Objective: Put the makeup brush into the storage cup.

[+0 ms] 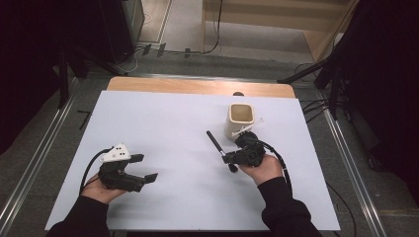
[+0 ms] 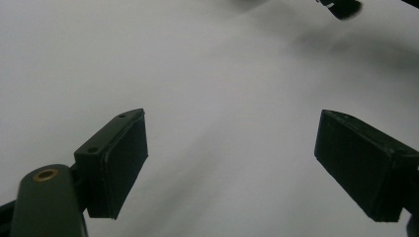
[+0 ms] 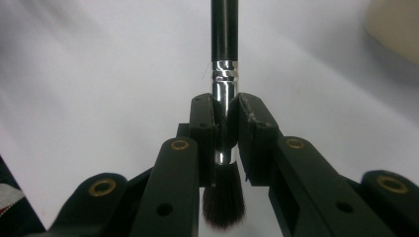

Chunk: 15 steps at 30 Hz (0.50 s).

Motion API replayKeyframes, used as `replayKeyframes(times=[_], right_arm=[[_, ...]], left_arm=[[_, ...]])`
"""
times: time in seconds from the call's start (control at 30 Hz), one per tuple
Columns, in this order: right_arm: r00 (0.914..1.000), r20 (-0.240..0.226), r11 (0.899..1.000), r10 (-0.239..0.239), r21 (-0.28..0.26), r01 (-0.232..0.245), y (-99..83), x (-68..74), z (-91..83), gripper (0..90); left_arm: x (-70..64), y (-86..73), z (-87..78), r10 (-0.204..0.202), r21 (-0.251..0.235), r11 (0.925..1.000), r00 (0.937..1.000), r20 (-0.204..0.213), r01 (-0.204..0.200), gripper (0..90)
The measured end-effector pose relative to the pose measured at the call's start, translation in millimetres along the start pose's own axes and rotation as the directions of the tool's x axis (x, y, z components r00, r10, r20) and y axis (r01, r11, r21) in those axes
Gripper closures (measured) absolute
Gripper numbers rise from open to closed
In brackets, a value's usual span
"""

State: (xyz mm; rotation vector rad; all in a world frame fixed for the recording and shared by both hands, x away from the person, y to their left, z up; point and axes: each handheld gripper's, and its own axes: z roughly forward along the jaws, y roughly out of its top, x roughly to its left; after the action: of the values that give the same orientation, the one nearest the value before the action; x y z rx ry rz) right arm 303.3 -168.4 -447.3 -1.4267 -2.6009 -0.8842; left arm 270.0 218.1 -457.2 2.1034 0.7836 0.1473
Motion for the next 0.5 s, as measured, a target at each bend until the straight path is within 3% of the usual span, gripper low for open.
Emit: replayKeyframes(times=[0.5], right_arm=[[0.9958,-0.04,0.996,-0.082,-0.042,0.08,-14.5,3.4,-12.6,79.0]], left_arm=[[-3.3,3.1,6.1,0.015,0.018,0.9997,0.9991,0.04,-0.016,13.8]])
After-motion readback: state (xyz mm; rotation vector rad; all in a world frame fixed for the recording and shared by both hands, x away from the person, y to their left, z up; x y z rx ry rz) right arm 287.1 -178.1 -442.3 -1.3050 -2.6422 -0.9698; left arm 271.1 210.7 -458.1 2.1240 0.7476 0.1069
